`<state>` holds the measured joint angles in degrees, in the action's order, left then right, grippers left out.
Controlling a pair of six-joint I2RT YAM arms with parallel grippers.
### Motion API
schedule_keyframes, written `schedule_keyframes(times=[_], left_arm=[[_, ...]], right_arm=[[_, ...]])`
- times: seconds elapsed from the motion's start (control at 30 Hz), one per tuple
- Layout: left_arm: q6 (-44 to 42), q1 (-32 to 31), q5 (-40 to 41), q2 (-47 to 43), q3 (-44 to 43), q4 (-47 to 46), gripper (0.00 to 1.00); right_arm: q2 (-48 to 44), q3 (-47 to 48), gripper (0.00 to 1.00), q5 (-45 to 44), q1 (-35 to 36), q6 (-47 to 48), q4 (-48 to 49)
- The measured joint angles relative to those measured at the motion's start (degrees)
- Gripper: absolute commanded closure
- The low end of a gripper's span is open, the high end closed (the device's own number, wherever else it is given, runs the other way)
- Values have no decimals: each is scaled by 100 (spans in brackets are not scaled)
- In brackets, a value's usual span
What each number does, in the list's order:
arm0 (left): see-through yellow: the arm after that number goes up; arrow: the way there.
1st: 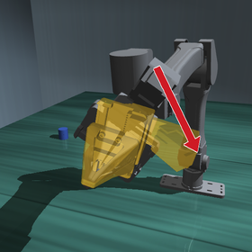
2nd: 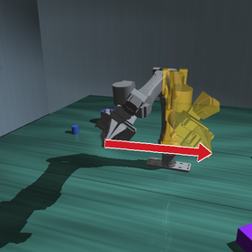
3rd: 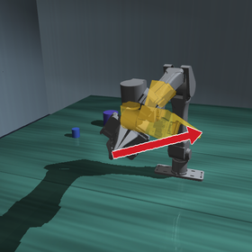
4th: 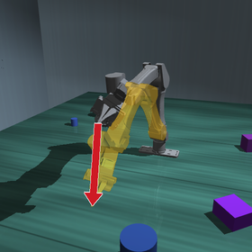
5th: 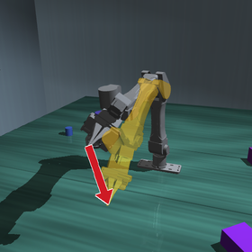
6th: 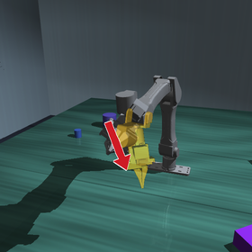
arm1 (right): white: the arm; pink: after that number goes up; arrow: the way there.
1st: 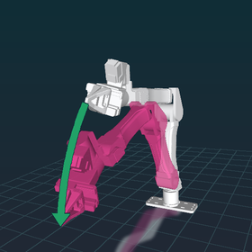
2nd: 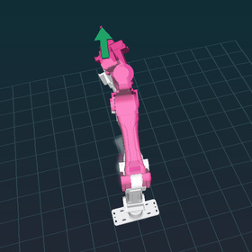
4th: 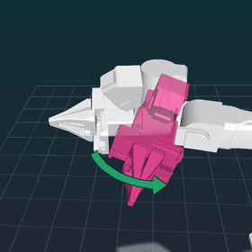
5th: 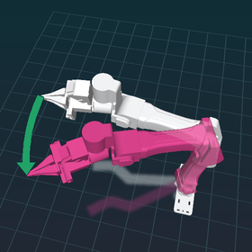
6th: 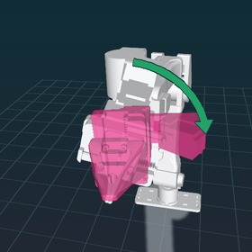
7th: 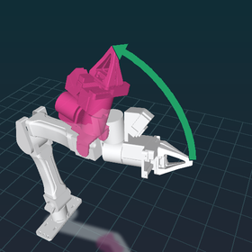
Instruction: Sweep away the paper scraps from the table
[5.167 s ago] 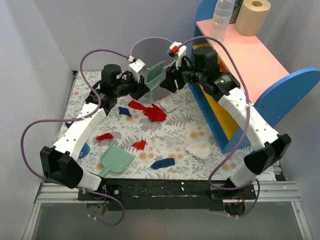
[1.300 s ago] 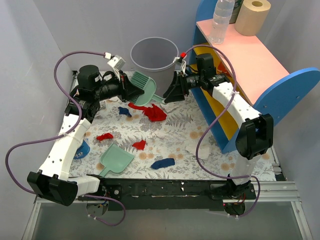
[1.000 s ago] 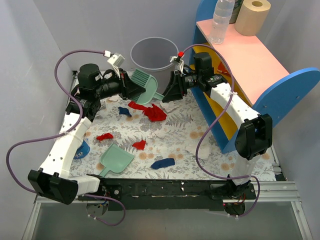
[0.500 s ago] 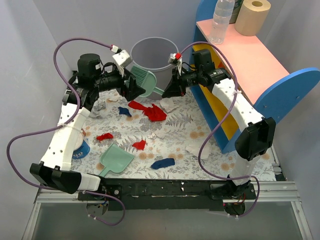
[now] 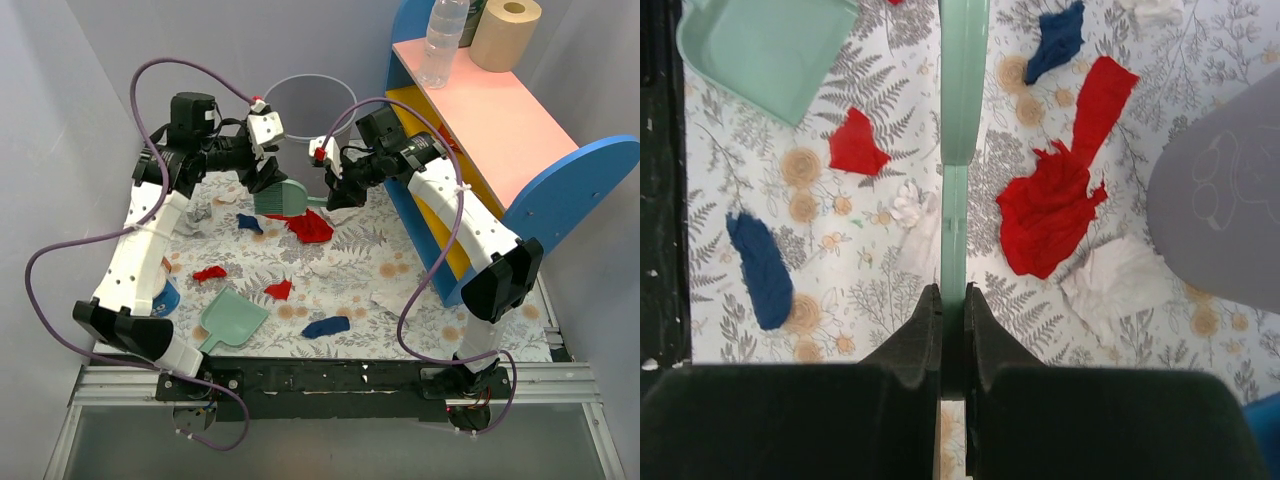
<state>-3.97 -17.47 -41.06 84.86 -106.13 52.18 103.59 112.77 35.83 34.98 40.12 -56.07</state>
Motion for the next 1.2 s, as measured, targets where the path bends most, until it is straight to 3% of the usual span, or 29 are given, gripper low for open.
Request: schedule_keyframes(times=[0.27,0.43,0.47,0.63,0.73,0.77,0.83,0.87,0.9,0.97,1.2], left_arm=[[-455,-127,-376,632,-710,1016,53],[-557,-153,-459,684,-728,1360,60],[-568,-157,-461,682,-713,1381,62],[-710,-199,-428,682,-570,1460,100],[-804,-216,-450,680,-564,1587,100],[-793,-221,-444,680,-557,1582,100],[-719,-221,-444,671,-501,1537,100],[-597,-216,-452,640,-420,1499,100],[-487,-214,-422,581,-286,1438,100],[-46,-164,-476,437,127,1139,100],[1840,216,-874,-946,2470,-507,100]], right_arm=[[0,138,99,-317,76,251,-103],[2,310,99,-330,131,321,-101],[4,372,99,-332,153,332,-103],[7,560,99,-337,238,376,-90],[13,560,97,-358,258,505,-101],[15,560,71,-350,254,531,-122],[15,540,48,-321,247,498,-120],[13,501,24,-271,214,348,-44],[13,446,18,-133,160,173,87],[-83,153,12,236,52,-223,483],[-586,-581,12,1156,-317,-1174,1322]])
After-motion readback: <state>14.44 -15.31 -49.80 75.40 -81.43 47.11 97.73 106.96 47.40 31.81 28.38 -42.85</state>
